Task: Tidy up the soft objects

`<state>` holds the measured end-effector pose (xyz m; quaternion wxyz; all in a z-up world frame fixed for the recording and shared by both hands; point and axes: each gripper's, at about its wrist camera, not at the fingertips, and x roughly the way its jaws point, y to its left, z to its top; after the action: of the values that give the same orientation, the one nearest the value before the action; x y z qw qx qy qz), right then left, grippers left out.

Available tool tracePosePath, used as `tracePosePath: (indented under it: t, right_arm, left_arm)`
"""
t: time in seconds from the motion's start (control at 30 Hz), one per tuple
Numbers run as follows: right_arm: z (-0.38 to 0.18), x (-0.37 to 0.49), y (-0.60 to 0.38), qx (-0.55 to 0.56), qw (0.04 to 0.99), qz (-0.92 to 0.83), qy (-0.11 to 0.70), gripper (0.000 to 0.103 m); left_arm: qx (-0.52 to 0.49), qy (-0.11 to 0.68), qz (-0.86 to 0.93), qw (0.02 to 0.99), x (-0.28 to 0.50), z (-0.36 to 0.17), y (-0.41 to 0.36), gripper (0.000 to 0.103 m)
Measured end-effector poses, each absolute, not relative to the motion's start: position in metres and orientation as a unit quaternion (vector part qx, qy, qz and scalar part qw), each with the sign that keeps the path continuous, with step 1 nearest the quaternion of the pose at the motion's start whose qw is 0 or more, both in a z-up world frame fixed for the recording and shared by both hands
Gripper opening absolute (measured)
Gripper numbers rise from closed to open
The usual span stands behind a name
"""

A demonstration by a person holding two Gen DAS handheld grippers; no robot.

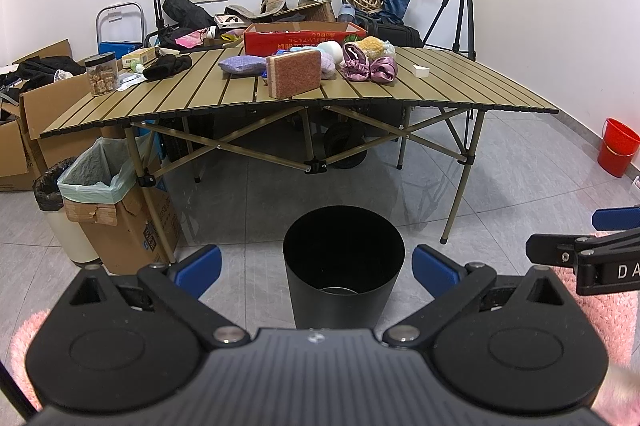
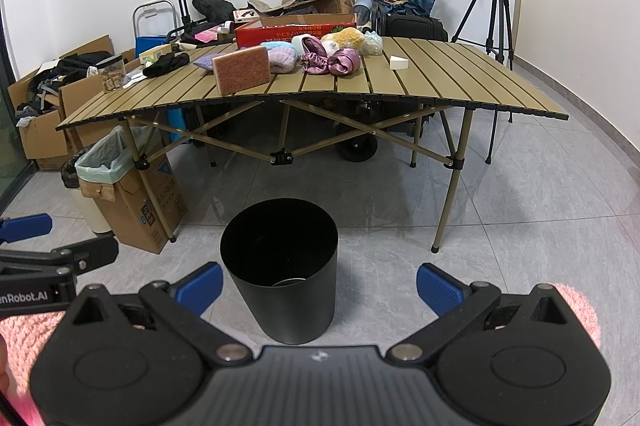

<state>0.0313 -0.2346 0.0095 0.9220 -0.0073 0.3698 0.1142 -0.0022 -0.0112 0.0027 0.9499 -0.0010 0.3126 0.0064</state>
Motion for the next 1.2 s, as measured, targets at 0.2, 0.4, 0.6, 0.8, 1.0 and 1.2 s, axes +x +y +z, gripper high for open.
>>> tracePosePath:
  t: [0.2, 0.4, 0.6, 0.8, 1.0, 1.2]
  right_arm:
    - [0.009, 0.031, -0.234, -0.007, 0.922, 0.115, 0.370, 0.103]
    - [0.007, 0.030, -0.230, -0.008, 0.922, 0.117, 0.369, 0.103]
    - [0.009, 0.030, -0.227, -0.013, 0.925, 0.118, 0.360, 0.103]
    - [0.011, 0.043, -0.227, -0.027, 0.930, 0.115, 0.347, 0.103]
    - [0.008, 0.062, -0.226, -0.034, 0.931, 0.116, 0.346, 0.103]
    - [0.002, 0.090, -0.225, -0.031, 0.930, 0.121, 0.345, 0.103]
  left_arm:
    - [-0.001, 0.312, 0.006, 0.950, -0.002, 0.002, -0.011, 0.103]
    - [-0.003, 0.312, 0.006, 0.950, -0.003, 0.003, -0.011, 0.103]
    - [0.002, 0.309, 0.008, 0.951, -0.004, 0.003, -0.009, 0.103]
    - [0.015, 0.292, 0.014, 0.956, 0.004, 0.006, -0.007, 0.103]
    - [0.023, 0.288, 0.011, 0.957, 0.025, 0.004, -0.009, 0.103]
    - [0.016, 0.295, 0.016, 0.955, 0.050, -0.002, -0.004, 0.103]
